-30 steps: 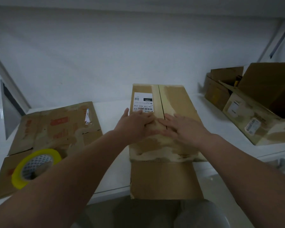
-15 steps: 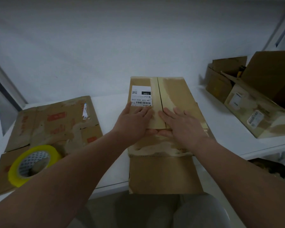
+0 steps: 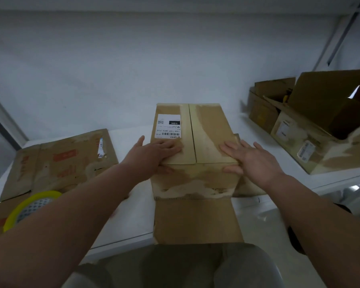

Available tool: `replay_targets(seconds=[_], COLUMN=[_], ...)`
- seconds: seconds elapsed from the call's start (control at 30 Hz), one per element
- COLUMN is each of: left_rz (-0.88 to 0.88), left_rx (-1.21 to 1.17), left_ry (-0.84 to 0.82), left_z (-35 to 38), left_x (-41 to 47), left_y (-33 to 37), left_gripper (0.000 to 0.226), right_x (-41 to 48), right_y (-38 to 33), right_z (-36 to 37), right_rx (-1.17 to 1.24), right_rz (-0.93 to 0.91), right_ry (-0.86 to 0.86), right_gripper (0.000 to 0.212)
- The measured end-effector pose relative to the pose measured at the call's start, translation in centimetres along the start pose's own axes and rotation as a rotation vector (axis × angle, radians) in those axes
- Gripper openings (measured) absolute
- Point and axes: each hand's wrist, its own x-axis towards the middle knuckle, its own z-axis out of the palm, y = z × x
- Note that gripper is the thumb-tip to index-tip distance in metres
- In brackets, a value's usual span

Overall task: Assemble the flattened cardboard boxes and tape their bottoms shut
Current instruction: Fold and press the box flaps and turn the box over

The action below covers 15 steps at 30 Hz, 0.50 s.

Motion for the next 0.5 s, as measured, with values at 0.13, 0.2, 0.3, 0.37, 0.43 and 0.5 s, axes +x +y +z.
replay_targets(seconds=[0.13, 0.2, 0.3, 0.37, 0.43, 0.5], left_rz=[0.022, 0.020, 0.002, -0.021, -0.018, -0.014], left_rx=[0.041, 0.028, -0.034, -0.074, -0.128, -0.144], left_ry=[-0.065, -0.087, -0.123, -0.164, -0.169, -0.154], left_z=[-0.3, -0.3, -0.7, -0.9, -1.1, -1.2], left_x=[-0.2, -0.5, -0.6, -0.6, -0.6, -0.5], left_y=[-1.5, -2.0, -2.1, -2.0, -2.0, -2.0], left_gripper=[0.076, 0.078, 0.081, 0.081, 0.084, 0.087], right_x=[-0.3, -0.1, 0.4, 0.7, 0.8, 0.9], right_y=[0.8, 1.0, 1.1, 0.9, 0.8, 0.8], right_z=[-0.7, -1.3, -2.2, -2.9, -3.4, -3.5], right_rx=[0.138, 0.171, 0.104, 0.035, -0.011, -0.042], right_rz=[0.035, 0.029, 0.013, 0.007, 0.010, 0.032], right_ry=[-0.041, -0.073, -0.148, -0.219, -0.266, -0.282], right_gripper=[0.065, 0.065, 0.067, 0.069, 0.070, 0.070])
